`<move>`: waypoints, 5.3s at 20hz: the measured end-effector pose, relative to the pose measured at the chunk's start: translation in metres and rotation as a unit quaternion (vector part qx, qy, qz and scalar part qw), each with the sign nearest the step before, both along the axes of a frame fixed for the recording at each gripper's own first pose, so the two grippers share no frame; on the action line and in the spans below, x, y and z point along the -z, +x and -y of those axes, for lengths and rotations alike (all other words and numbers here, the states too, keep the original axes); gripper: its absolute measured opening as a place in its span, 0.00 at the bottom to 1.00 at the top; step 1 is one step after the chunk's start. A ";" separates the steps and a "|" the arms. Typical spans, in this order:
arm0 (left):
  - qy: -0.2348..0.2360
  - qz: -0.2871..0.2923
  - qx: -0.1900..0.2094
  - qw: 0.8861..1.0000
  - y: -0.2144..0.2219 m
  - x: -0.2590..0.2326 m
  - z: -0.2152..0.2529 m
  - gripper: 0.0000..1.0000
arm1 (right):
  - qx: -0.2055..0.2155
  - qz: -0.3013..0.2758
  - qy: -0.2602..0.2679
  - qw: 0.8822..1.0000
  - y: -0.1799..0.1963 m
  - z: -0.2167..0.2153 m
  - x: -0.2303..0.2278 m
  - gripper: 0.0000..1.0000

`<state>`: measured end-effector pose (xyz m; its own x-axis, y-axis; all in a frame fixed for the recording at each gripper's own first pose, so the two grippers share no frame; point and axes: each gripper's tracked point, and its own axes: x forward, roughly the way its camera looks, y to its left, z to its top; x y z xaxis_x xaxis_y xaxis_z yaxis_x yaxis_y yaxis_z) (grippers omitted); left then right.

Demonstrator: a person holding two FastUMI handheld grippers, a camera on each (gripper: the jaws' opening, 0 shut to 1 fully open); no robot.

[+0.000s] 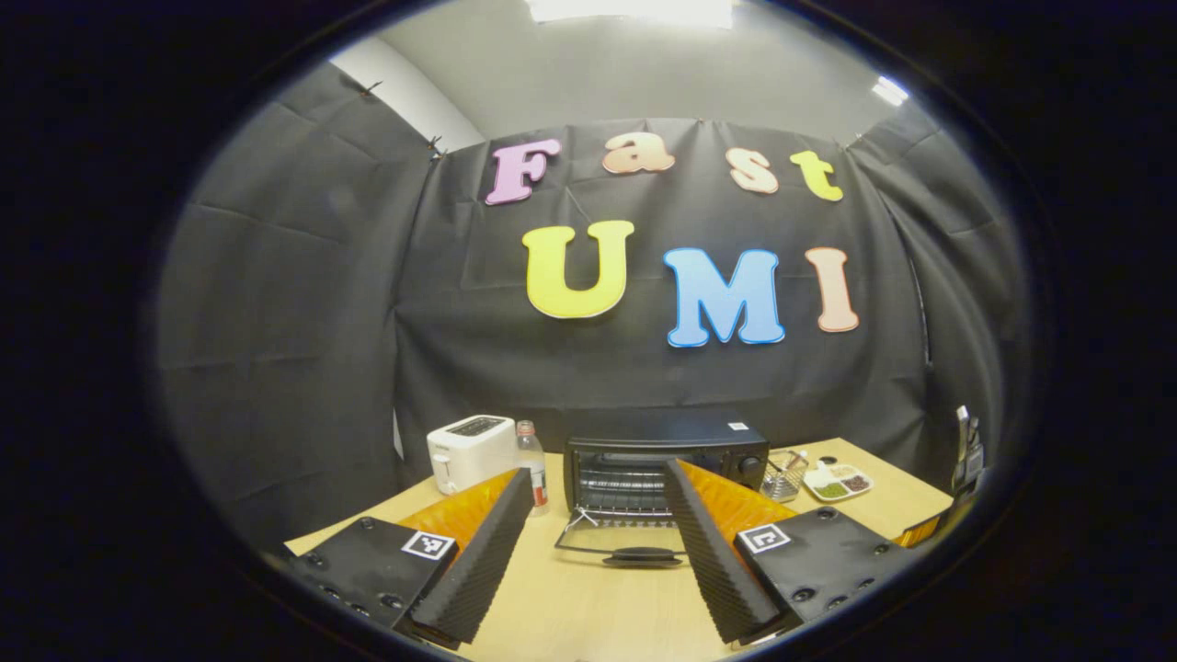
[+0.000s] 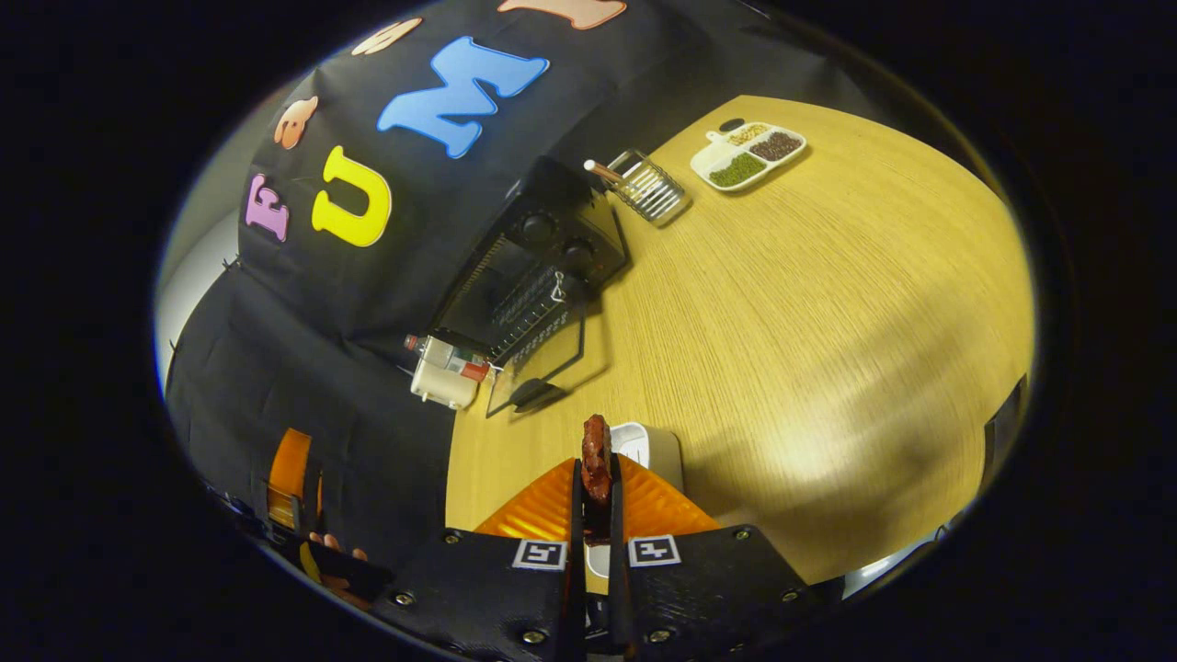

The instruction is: Open the electric oven with the left hand, put the food in, and close the electric oven.

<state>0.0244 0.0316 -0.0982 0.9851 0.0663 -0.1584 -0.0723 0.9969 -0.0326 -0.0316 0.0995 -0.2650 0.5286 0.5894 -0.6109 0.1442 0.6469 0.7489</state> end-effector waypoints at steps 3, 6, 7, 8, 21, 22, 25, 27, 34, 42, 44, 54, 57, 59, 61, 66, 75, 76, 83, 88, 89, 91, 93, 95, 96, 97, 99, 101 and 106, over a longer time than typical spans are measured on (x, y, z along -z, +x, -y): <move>-0.002 0.002 0.010 1.000 0.012 0.001 0.000 0.96 | 0.013 0.019 0.012 1.000 0.025 -0.011 -0.012 0.10; -0.008 -0.001 0.014 1.000 0.027 0.007 -0.007 1.00 | 0.020 0.027 0.023 0.999 0.048 -0.026 -0.018 0.10; -0.010 0.000 0.014 1.000 0.033 0.008 -0.011 1.00 | 0.022 0.030 0.025 0.999 0.056 -0.031 -0.020 0.10; -0.011 0.001 0.014 1.000 0.038 0.009 -0.016 1.00 | 0.023 0.032 0.027 0.999 0.063 -0.037 -0.022 0.10; -0.011 -0.008 -0.010 1.000 0.103 0.032 -0.093 0.96 | 0.037 0.053 0.059 0.996 0.164 -0.125 -0.014 0.10; -0.011 -0.010 -0.011 1.000 0.107 0.038 -0.097 1.00 | 0.037 0.056 0.061 0.996 0.172 -0.132 -0.013 0.10; -0.006 -0.013 -0.013 1.000 0.118 0.043 -0.113 1.00 | 0.043 0.066 0.061 0.995 0.195 -0.149 -0.007 0.10; 0.002 -0.015 -0.014 1.000 0.123 0.043 -0.123 0.98 | 0.049 0.067 0.058 0.995 0.208 -0.159 0.000 0.10; 0.017 -0.026 -0.033 0.999 0.129 0.052 -0.166 1.00 | 0.076 0.074 0.073 0.992 0.250 -0.188 0.019 0.10; 0.021 -0.046 -0.061 0.997 0.123 0.068 -0.197 0.96 | 0.097 0.094 0.056 0.989 0.284 -0.193 0.040 0.09; 0.026 -0.048 -0.060 0.997 0.124 0.070 -0.198 0.96 | 0.099 0.095 0.051 0.989 0.287 -0.192 0.043 0.09; 0.032 -0.050 -0.054 0.997 0.125 0.069 -0.187 1.00 | 0.101 0.100 -0.051 0.989 0.292 -0.167 0.072 0.33; 0.032 -0.049 -0.053 0.997 0.122 0.068 -0.183 1.00 | 0.102 0.111 -0.081 0.985 0.293 -0.157 0.071 0.39; 0.031 -0.049 -0.052 0.997 0.121 0.068 -0.179 1.00 | 0.096 0.123 -0.079 0.985 0.291 -0.156 0.061 0.76; 0.028 -0.050 -0.049 0.997 0.120 0.069 -0.173 1.00 | 0.092 0.135 -0.097 0.982 0.287 -0.149 0.054 0.98; 0.023 -0.053 -0.034 0.998 0.114 0.074 -0.148 1.00 | 0.051 0.167 -0.117 0.978 0.259 -0.143 0.027 0.98; 0.003 -0.087 0.007 0.996 0.088 0.108 -0.087 0.96 | -0.005 0.272 -0.186 0.944 0.199 -0.110 -0.044 0.98; 0.001 -0.093 0.012 0.996 0.086 0.113 -0.080 1.00 | -0.006 0.281 -0.196 0.939 0.194 -0.103 -0.049 0.98; -0.018 -0.147 0.053 0.988 0.075 0.158 -0.033 1.00 | 0.010 0.314 -0.250 0.916 0.154 -0.054 -0.079 0.98; -0.019 -0.191 0.088 0.977 0.079 0.195 0.005 1.00 | 0.032 0.341 -0.297 0.891 0.136 -0.017 -0.100 0.98; -0.019 -0.201 0.096 0.975 0.081 0.202 0.012 0.97 | 0.037 0.346 -0.306 0.886 0.133 -0.010 -0.104 0.97; -0.027 -0.225 0.111 0.968 0.082 0.222 0.027 1.00 | 0.046 0.351 -0.320 0.879 0.129 0.003 -0.109 0.97; -0.034 -0.255 0.122 0.959 0.085 0.242 0.040 1.00 | 0.053 0.349 -0.333 0.874 0.125 0.014 -0.112 0.97; -0.038 -0.288 0.125 0.949 0.084 0.261 0.046 0.97 | 0.060 0.346 -0.347 0.869 0.123 0.026 -0.113 0.98; -0.038 -0.304 0.126 0.944 0.086 0.271 0.049 1.00 | 0.061 0.344 -0.354 0.868 0.122 0.031 -0.113 0.98; -0.039 -0.316 0.126 0.940 0.088 0.279 0.051 1.00 | 0.063 0.341 -0.359 0.866 0.121 0.036 -0.113 0.98; -0.039 -0.337 0.131 0.932 0.093 0.293 0.059 0.97 | 0.066 0.337 -0.372 0.863 0.118 0.045 -0.112 0.98; -0.035 -0.352 0.136 0.925 0.094 0.304 0.063 0.97 | 0.067 0.331 -0.381 0.861 0.116 0.052 -0.110 0.98; -0.023 -0.378 0.144 0.914 0.098 0.324 0.064 0.96 | 0.066 0.317 -0.386 0.863 0.112 0.056 -0.108 0.98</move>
<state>0.1222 -0.0325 -0.4222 0.5683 -0.2033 -0.7973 0.1745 0.9767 -0.1247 0.0802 0.0436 -0.1575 0.9331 0.0438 -0.3569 -0.0252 0.9981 0.0566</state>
